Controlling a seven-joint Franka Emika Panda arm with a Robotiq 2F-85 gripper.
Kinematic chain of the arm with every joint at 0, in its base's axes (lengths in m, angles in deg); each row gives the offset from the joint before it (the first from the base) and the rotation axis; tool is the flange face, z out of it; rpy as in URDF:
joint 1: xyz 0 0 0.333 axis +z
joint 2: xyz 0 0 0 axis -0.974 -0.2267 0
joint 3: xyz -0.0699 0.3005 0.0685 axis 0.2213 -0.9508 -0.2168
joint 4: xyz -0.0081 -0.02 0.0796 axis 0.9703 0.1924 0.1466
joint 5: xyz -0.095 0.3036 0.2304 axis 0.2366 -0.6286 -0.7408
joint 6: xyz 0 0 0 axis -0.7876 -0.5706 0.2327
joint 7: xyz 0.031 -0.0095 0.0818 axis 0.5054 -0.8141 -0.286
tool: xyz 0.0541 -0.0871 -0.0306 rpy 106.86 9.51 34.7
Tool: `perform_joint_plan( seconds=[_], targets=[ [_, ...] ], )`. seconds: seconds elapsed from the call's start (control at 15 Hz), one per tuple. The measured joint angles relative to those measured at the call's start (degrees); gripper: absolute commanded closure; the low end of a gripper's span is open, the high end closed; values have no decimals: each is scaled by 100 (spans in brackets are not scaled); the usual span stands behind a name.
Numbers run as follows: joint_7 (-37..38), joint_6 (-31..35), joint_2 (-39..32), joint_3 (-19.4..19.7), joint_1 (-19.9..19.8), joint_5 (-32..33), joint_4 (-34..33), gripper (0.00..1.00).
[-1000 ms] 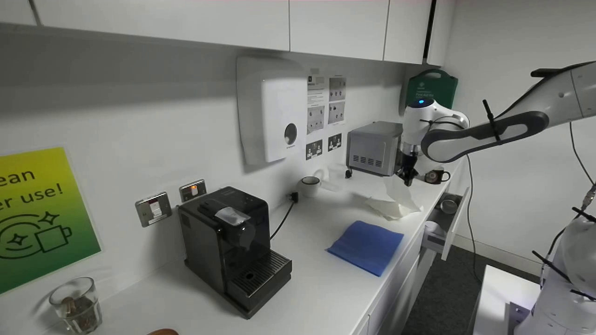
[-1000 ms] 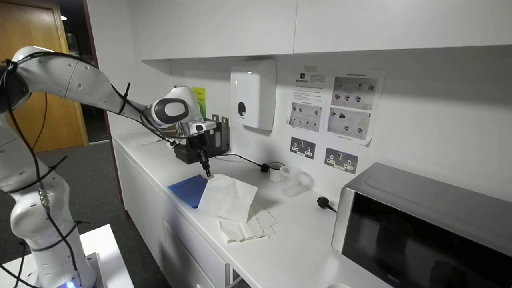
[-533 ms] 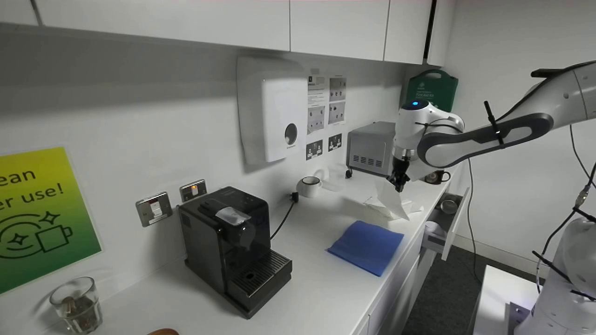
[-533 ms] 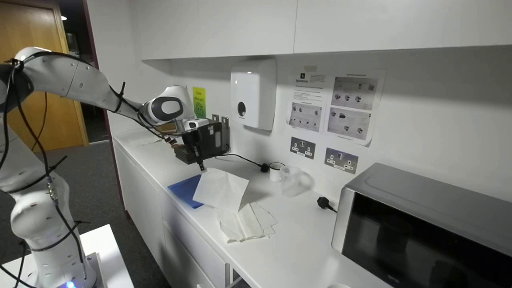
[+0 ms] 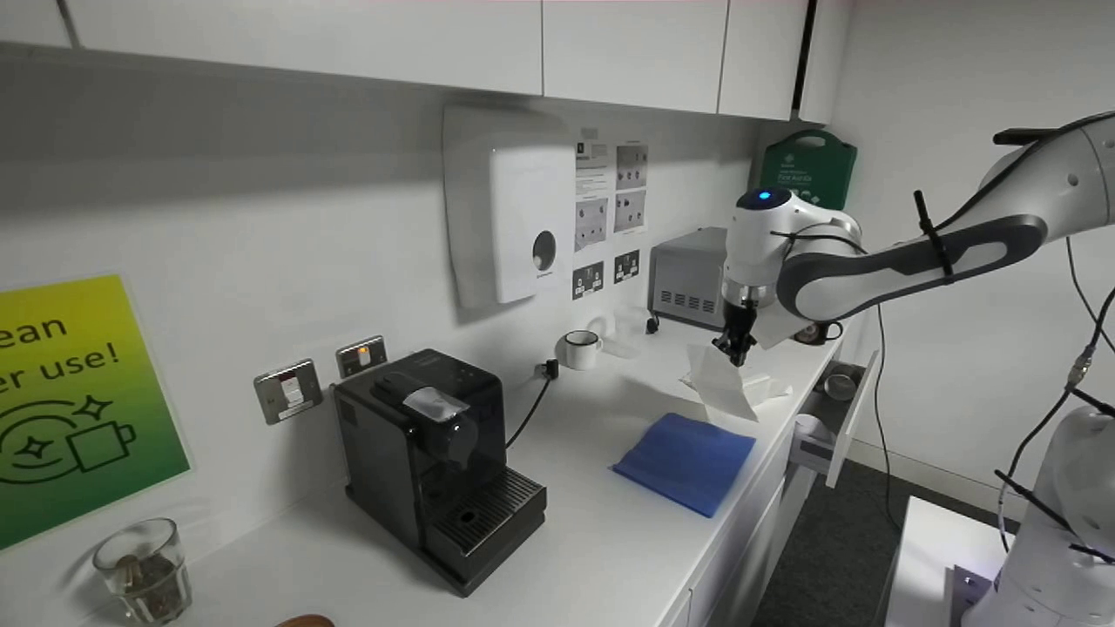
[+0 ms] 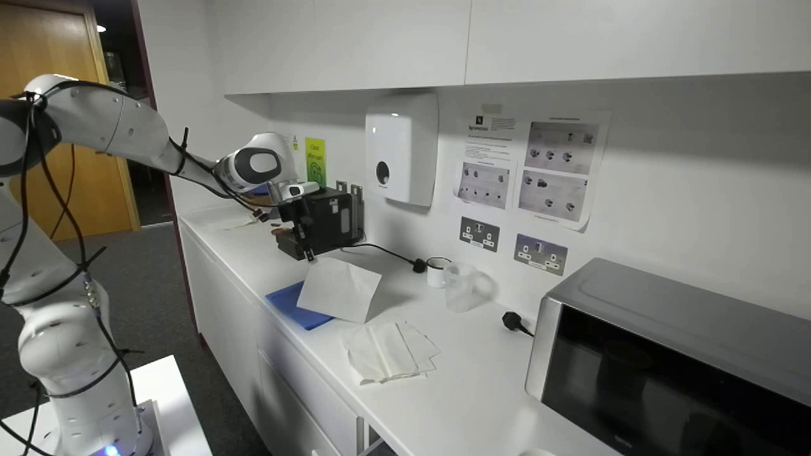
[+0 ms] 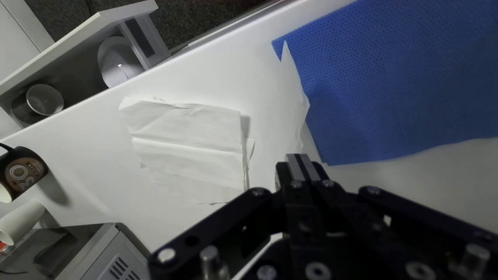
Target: Place the white napkins on the blue placemat
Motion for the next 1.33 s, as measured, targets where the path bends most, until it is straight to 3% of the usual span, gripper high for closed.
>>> perform_joint_plan(
  seconds=[0.53,1.33],
  targets=[
    [317,-659,-358,-311,269,12,-617,100],
    [718,-1678,-1413,-311,573,-120,-1473,100]
  ],
)
